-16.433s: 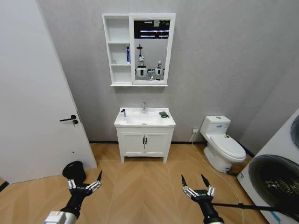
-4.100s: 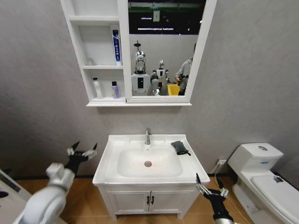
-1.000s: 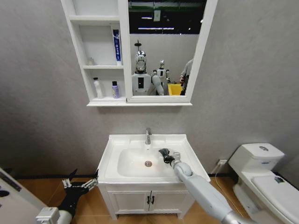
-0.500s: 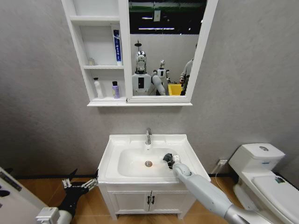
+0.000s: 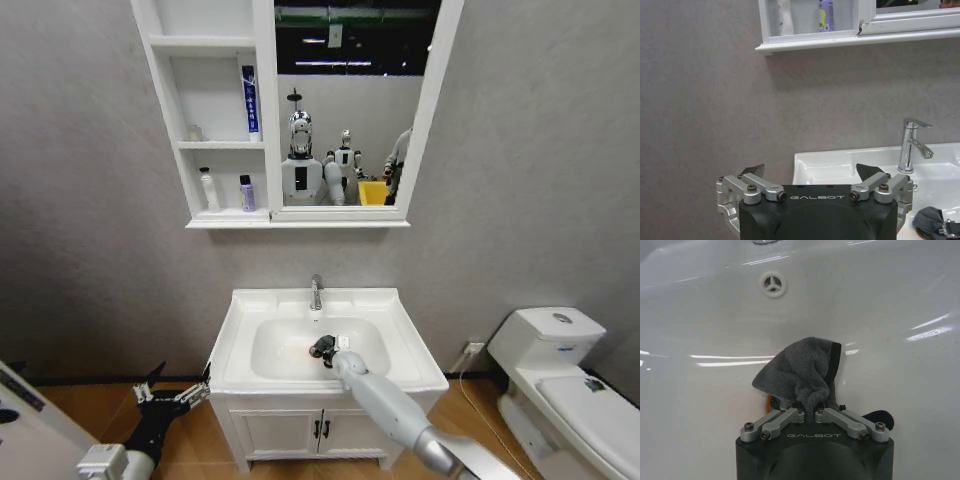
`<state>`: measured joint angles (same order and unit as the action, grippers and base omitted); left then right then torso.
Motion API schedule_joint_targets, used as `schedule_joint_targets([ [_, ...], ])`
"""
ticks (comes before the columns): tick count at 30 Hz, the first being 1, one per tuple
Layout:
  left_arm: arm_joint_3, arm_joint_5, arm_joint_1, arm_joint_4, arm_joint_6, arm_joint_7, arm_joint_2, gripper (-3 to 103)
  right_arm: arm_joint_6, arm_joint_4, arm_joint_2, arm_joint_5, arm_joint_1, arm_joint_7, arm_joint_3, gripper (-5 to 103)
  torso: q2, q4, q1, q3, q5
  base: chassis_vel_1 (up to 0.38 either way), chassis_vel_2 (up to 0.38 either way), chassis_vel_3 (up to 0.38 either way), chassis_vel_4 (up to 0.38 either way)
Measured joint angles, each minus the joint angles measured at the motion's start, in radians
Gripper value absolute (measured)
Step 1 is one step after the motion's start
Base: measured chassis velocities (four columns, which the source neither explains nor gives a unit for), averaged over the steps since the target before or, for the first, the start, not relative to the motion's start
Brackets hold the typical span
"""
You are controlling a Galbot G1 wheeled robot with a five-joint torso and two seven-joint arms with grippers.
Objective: Move facial cleanser and shampoo from washbasin to cabinet, then wipe washbasin with towel.
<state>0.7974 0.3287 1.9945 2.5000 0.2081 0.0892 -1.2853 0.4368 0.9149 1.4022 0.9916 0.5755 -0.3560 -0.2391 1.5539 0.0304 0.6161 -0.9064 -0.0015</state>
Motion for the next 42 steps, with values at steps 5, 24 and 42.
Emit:
schedule_joint_targets([
  [5,0.000,0.000,0.000,0.000,0.000,0.000,0.000,100,-0.057,0.021,0.020,0.063,0.002,0.107,-0.006,4,-0.001,-0.0016,0.001,-0.001,0.0019,0.000,0.000,0.000,0.000],
  [24,0.000,0.000,0.000,0.000,0.000,0.000,0.000,100,-0.032,0.103,-0.049,-0.017,0.042,-0.056,0.039,4,-0.001,-0.0008,0.000,0.000,0.0011,0.000,0.000,0.000,0.000],
  [42,0.000,0.000,0.000,0.000,0.000,0.000,0.000,100,-0.084,0.042,-0.035,-0.160,0.055,-0.066,0.081,4,0.000,-0.0014,0.000,0.000,0.0013,0.000,0.000,0.000,0.000],
])
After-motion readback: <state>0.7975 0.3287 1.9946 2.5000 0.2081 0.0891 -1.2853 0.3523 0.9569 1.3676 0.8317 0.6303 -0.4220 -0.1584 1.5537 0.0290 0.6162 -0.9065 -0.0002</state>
